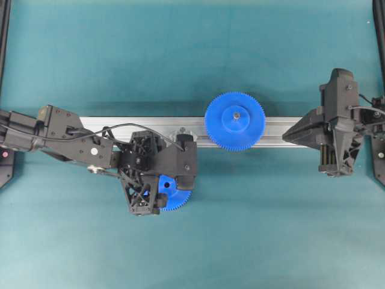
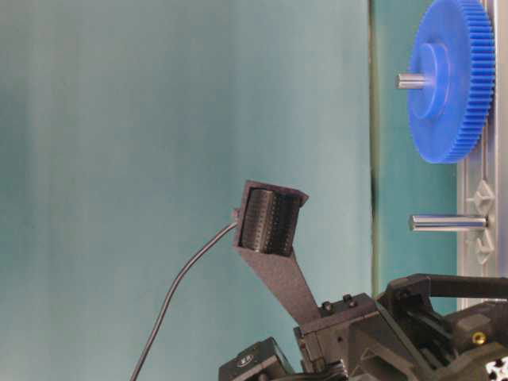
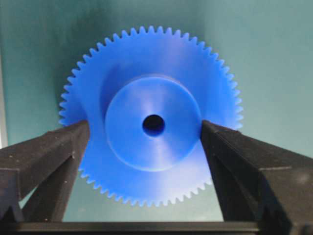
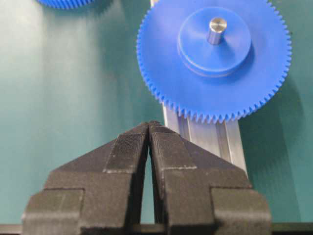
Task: Find the location of the shaft and insert the small gear.
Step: 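Lift the small blue gear with the left gripper and turn it upright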
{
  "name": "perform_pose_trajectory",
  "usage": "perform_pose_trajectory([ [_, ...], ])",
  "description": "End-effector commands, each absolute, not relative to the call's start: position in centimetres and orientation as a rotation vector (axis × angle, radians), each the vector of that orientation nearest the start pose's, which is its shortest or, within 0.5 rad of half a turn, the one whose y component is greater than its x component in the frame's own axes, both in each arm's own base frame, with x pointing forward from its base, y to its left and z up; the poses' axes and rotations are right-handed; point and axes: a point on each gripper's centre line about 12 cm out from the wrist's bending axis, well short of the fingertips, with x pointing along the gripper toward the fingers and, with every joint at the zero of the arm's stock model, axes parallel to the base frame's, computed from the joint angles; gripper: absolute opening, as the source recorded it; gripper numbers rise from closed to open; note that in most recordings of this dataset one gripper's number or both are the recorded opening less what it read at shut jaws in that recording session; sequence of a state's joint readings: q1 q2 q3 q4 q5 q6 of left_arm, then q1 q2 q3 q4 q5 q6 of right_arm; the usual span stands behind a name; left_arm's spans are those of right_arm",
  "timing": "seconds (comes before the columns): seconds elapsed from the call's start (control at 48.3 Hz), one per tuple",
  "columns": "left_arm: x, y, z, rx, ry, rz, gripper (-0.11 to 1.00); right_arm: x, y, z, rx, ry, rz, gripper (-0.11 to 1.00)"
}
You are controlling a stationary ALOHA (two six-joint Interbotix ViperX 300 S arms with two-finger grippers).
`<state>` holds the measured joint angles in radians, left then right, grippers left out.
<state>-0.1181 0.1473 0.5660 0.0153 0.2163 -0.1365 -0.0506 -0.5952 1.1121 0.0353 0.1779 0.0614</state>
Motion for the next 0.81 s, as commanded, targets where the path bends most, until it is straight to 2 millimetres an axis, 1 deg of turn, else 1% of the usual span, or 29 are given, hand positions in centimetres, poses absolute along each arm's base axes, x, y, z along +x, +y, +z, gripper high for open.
perform_pose_trajectory([
  [0.0, 40.18, -4.85, 13.33, -0.057, 0.904, -0.055, 0.92, 23.46, -1.09, 18.83, 0.114, 0.671, -0.076, 0.12],
  [0.352, 40.26, -4.99, 13.3, -0.061, 0.904, -0.055, 0.92, 23.35, -1.09, 18.68, 0.117, 0.667, -0.077, 0.12],
  [0.787, 40.19, -4.85, 13.02, -0.108, 0.913, -0.029, 0.92, 23.29, -1.08, 18.53, 0.117, 0.672, -0.077, 0.12],
])
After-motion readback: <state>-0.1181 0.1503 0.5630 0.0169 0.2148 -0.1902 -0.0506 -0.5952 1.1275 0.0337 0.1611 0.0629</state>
